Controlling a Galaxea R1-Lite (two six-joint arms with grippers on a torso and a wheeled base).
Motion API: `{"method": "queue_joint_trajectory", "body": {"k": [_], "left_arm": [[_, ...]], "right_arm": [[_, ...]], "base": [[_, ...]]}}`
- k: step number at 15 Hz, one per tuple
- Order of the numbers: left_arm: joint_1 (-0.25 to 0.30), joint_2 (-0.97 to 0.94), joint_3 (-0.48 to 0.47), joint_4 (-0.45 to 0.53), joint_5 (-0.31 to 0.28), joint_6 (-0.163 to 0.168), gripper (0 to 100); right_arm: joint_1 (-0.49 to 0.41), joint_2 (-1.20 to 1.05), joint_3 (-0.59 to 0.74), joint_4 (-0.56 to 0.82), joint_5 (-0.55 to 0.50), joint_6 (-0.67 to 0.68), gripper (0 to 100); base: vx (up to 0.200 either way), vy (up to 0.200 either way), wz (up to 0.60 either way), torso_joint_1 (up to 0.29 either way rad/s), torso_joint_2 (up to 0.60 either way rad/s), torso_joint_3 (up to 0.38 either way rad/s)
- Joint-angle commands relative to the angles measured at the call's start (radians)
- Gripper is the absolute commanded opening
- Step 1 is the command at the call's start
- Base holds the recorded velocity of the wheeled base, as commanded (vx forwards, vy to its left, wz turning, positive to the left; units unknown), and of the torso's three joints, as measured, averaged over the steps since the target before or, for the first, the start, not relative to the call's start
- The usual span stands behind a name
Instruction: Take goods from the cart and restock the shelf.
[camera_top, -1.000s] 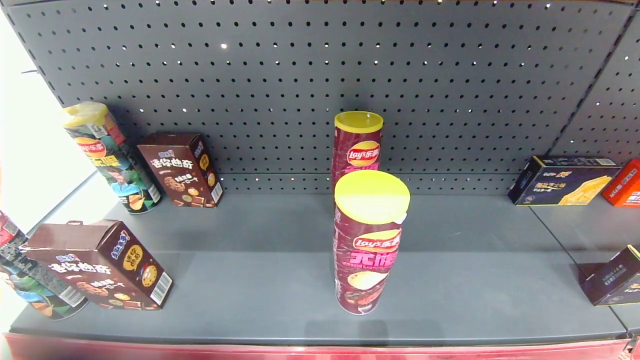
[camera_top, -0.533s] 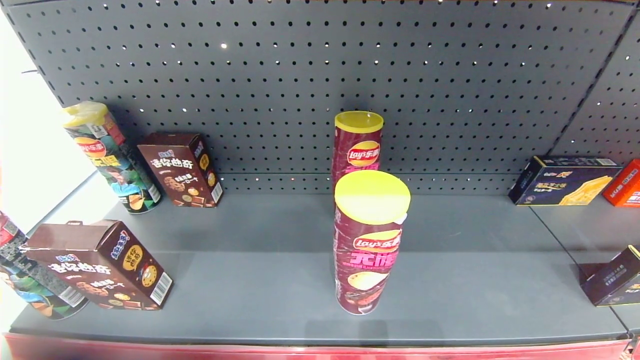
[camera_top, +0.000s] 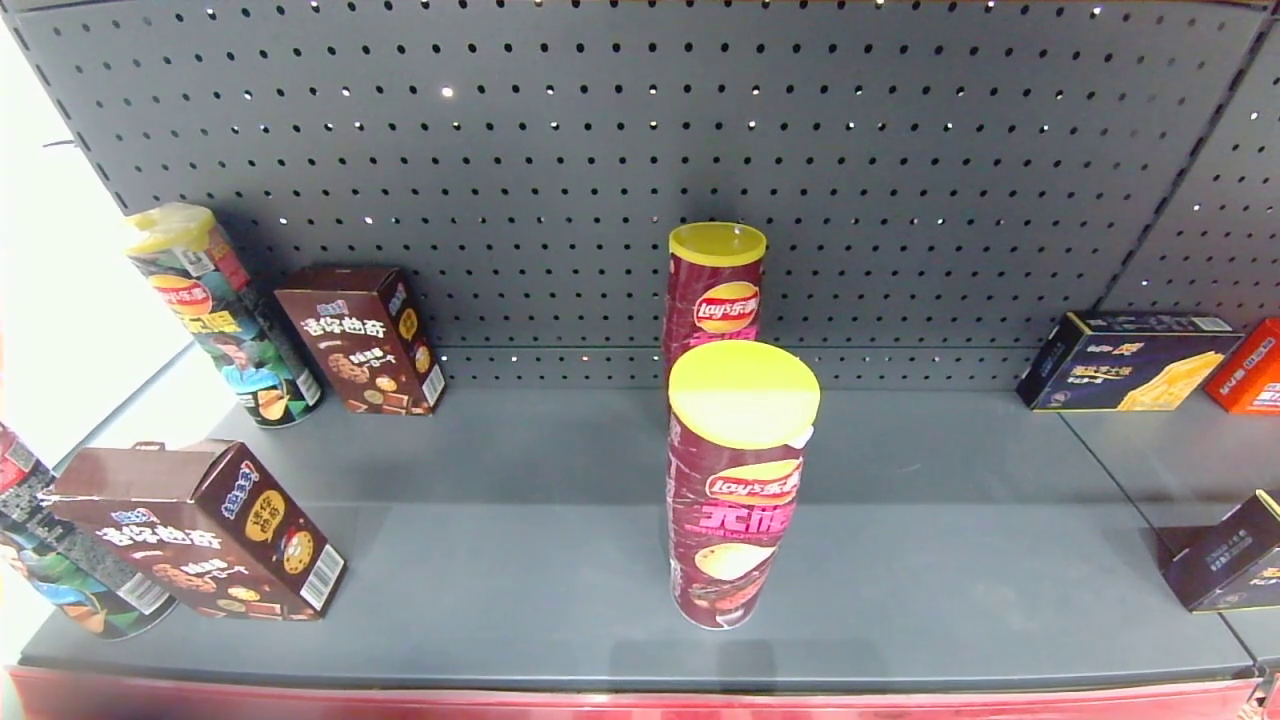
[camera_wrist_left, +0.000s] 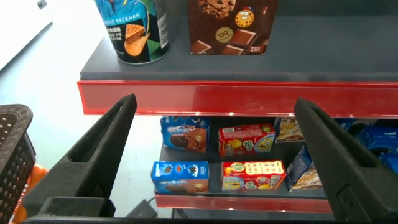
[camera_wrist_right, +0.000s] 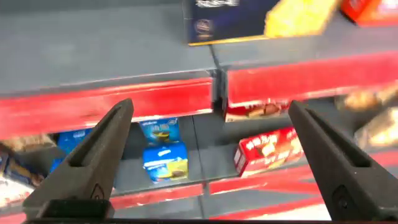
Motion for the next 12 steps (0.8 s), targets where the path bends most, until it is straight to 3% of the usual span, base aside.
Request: {"method": "queue_joint_trajectory", "body": {"k": [1, 12], "left_arm": [[0.000, 0.001, -0.001, 0.000, 0.002, 0.000, 100], [0.000, 0.001, 0.000, 0.000, 0.008, 0.000, 100]], "right_arm": [[0.069, -0.017, 0.003, 0.001, 0.062, -0.028, 100], [0.066, -0.084, 0.003, 0.000, 0.065, -0.012, 100]], "base": [[0.000, 0.000, 0.00, 0.000, 0.00, 0.000], [0.000, 0.000, 0.00, 0.000, 0.00, 0.000]]}}
